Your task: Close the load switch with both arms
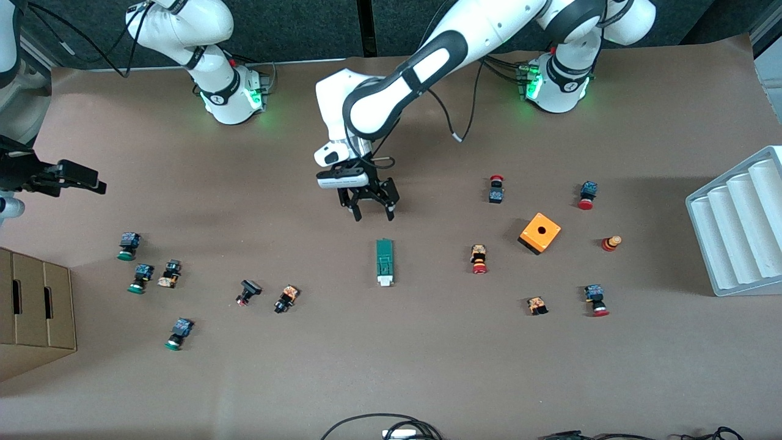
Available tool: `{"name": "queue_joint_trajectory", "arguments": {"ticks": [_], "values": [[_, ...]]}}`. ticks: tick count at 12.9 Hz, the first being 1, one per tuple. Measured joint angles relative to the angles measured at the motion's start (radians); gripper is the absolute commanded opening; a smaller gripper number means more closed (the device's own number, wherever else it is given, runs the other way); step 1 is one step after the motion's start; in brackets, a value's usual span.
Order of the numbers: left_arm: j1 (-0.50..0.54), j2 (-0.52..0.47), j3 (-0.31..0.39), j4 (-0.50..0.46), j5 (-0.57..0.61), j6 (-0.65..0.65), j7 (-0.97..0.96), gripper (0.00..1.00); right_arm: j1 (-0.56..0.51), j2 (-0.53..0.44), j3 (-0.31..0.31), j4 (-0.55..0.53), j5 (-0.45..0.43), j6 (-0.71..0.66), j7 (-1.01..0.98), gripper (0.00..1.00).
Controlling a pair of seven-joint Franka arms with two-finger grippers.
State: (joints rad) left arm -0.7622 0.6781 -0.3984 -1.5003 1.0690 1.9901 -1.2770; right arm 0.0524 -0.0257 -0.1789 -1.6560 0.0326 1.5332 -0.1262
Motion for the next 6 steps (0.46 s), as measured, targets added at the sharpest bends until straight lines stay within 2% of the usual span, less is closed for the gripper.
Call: {"name": "queue_joint_trajectory", "arguments": {"ticks": [6], "values": [[0.08,-0.111,0.009,0.021,-0.241,-0.047,0.346,1.0,0.0,0.0,0.004,0.007,-0.012,0.002,-0.008,1.0]]}}
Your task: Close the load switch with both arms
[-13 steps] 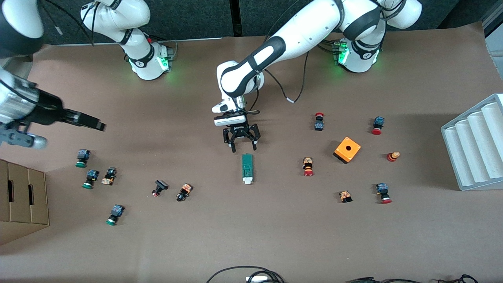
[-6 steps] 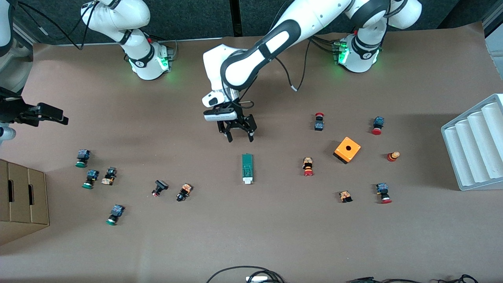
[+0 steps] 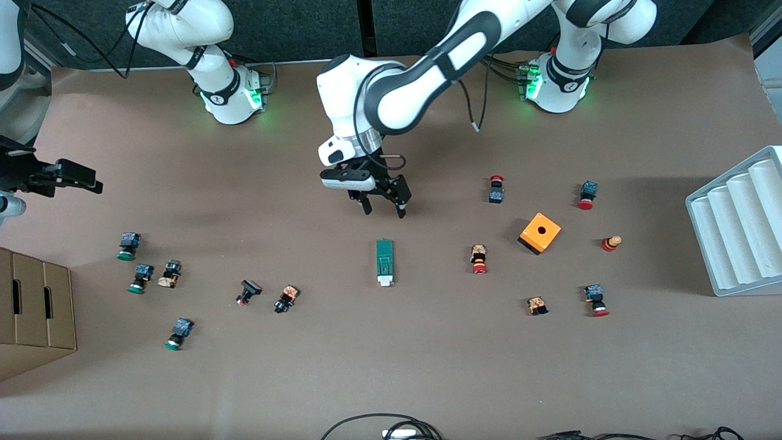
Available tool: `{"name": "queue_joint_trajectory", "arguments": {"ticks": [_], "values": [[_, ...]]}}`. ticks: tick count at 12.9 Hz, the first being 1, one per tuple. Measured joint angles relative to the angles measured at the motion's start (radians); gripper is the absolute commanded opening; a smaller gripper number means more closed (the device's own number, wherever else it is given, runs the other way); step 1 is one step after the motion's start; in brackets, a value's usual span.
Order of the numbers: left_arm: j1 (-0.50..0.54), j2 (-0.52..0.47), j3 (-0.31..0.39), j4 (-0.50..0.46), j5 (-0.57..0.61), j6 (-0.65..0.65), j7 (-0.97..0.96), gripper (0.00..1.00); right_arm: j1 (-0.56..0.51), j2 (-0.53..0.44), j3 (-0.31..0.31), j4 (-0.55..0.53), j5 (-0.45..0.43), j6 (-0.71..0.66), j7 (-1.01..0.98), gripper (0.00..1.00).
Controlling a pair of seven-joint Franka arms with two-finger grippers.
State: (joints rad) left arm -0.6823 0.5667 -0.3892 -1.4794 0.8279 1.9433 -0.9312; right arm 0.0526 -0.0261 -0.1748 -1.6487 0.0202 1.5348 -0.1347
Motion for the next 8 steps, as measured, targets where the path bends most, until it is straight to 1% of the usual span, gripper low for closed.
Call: {"name": "queue_joint_trajectory", "arguments": {"ticks": [2,4,8], "values": [[0.037,-0.044,0.0,0.015,-0.092,-0.037,0.13,1.0,0.0,-0.001,0.0,0.011,0.0,0.0,0.0,1.0],[0.068,-0.076,0.001,0.052,-0.172,-0.103,0.26,1.0,0.0,0.002,0.0,0.012,0.0,0.0,0.0,1.0],[0.126,-0.094,0.003,0.126,-0.28,-0.194,0.439,1.0,0.0,0.014,0.0,0.011,0.0,0.016,0.0,1.0]]}}
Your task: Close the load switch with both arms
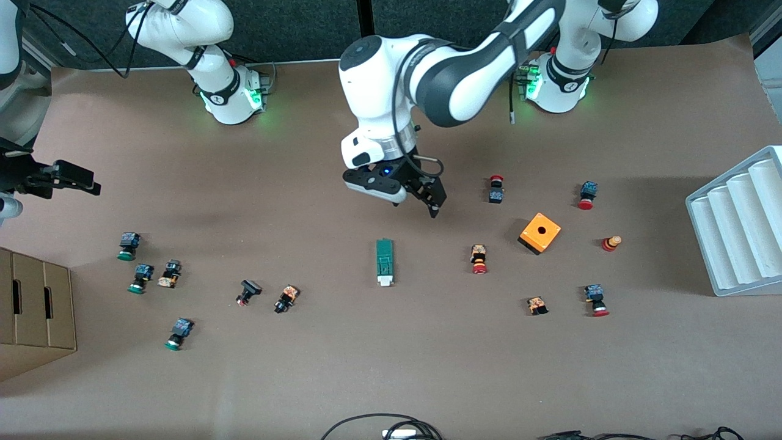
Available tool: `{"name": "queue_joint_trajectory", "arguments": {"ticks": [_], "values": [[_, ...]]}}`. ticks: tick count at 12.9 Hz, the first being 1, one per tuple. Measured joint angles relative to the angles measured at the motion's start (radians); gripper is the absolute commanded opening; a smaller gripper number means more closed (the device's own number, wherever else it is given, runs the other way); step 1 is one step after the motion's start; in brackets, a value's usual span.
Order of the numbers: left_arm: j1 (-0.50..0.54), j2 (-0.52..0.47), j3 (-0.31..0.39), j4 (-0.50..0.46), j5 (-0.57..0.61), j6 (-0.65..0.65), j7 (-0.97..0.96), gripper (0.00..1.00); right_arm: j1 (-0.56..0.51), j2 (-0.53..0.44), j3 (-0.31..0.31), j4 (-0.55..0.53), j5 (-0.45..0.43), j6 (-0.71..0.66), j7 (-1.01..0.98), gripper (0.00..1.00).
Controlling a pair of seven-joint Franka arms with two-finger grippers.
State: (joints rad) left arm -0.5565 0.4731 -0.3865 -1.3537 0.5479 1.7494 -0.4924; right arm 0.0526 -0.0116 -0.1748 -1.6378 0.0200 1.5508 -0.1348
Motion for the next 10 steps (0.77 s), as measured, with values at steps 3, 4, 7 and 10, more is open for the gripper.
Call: {"name": "queue_joint_trajectory", "arguments": {"ticks": [3,4,7,10], "values": [[0.077,-0.027,0.001,0.044,-0.096,-0.07,0.117,1.0,0.0,0.003,-0.001,0.0,0.0,0.037,0.0,1.0],[0.107,-0.042,0.001,0.053,-0.125,-0.096,0.147,1.0,0.0,0.003,-0.001,0.0,0.0,0.046,0.0,1.0],[0.202,-0.086,0.002,0.061,-0.223,-0.144,0.235,1.0,0.0,0.001,-0.006,0.0,0.0,0.051,0.0,1.0],[0.284,-0.117,0.002,0.069,-0.269,-0.199,0.293,1.0,0.0,0.001,-0.006,0.001,0.0,0.052,0.0,1.0]]}}
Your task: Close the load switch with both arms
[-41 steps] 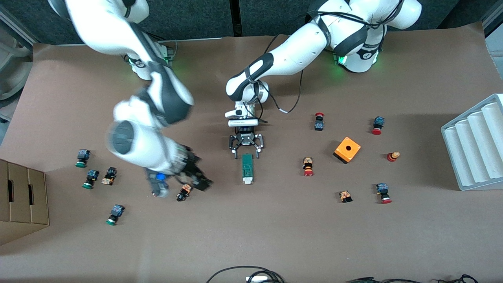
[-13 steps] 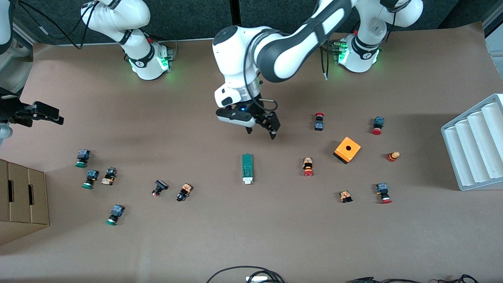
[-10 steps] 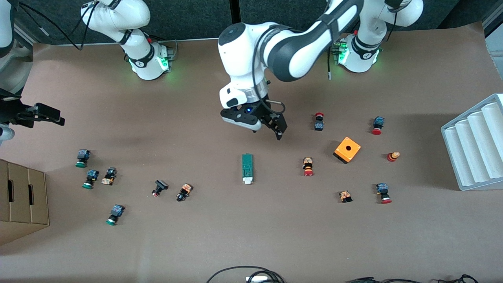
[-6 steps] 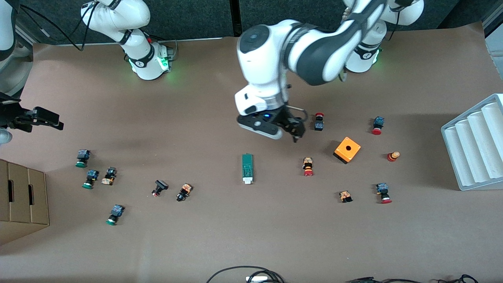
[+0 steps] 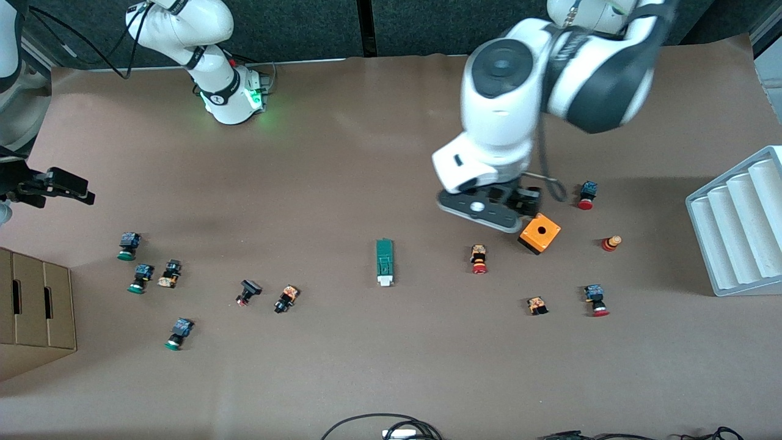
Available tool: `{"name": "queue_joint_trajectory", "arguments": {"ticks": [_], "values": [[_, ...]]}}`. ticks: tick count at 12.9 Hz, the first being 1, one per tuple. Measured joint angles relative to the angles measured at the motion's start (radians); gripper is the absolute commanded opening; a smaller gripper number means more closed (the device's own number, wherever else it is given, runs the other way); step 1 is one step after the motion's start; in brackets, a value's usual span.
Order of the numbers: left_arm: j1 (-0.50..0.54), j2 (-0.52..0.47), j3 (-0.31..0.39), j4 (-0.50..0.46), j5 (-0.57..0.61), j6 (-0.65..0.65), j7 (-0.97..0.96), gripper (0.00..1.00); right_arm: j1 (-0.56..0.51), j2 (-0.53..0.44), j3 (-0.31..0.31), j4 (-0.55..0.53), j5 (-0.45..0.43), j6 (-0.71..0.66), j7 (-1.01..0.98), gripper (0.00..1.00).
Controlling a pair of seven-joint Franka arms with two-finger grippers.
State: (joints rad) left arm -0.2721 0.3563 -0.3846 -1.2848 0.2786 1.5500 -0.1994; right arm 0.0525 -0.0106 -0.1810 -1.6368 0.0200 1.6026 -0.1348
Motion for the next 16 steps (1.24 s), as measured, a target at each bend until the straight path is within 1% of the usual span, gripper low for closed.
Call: {"name": "queue_joint_trajectory", "arguments": {"ticks": [2,3,5,7,8,10,11,13,14,16], "values": [[0.049,-0.017,0.004,0.013,-0.06,-0.022,0.025,1.0,0.0,0.0,0.0,0.0,0.0,0.0,0.0,1.0],[0.07,-0.035,0.021,0.012,-0.098,-0.027,0.041,1.0,0.0,0.0,0.0,0.0,0.0,0.0,0.0,1.0],[0.085,-0.087,0.108,-0.011,-0.165,-0.043,0.067,1.0,0.0,0.0,0.001,0.0,0.0,0.0,0.0,1.0],[0.103,-0.156,0.197,-0.085,-0.219,-0.049,0.08,1.0,0.0,0.0,0.001,0.001,0.0,0.0,0.0,1.0],[0.124,-0.188,0.226,-0.125,-0.237,-0.049,0.097,1.0,0.0,-0.001,0.002,0.001,0.0,0.0,0.0,1.0],[0.173,-0.243,0.255,-0.208,-0.243,-0.037,0.138,1.0,0.002,-0.003,0.005,0.002,0.0,0.0,0.002,1.0],[0.186,-0.271,0.271,-0.255,-0.243,-0.008,0.143,1.0,0.004,-0.004,0.007,0.002,0.0,0.0,0.006,1.0],[0.189,-0.324,0.326,-0.352,-0.243,0.056,0.145,1.0,0.004,-0.004,0.007,0.003,0.0,0.0,0.01,1.0],[0.197,-0.343,0.345,-0.387,-0.243,0.071,0.146,1.0,0.004,-0.004,0.006,0.003,0.0,0.0,0.01,1.0],[0.232,-0.364,0.355,-0.425,-0.243,0.08,0.15,1.0,0.004,-0.004,0.006,0.004,0.0,0.0,0.01,1.0]]}}
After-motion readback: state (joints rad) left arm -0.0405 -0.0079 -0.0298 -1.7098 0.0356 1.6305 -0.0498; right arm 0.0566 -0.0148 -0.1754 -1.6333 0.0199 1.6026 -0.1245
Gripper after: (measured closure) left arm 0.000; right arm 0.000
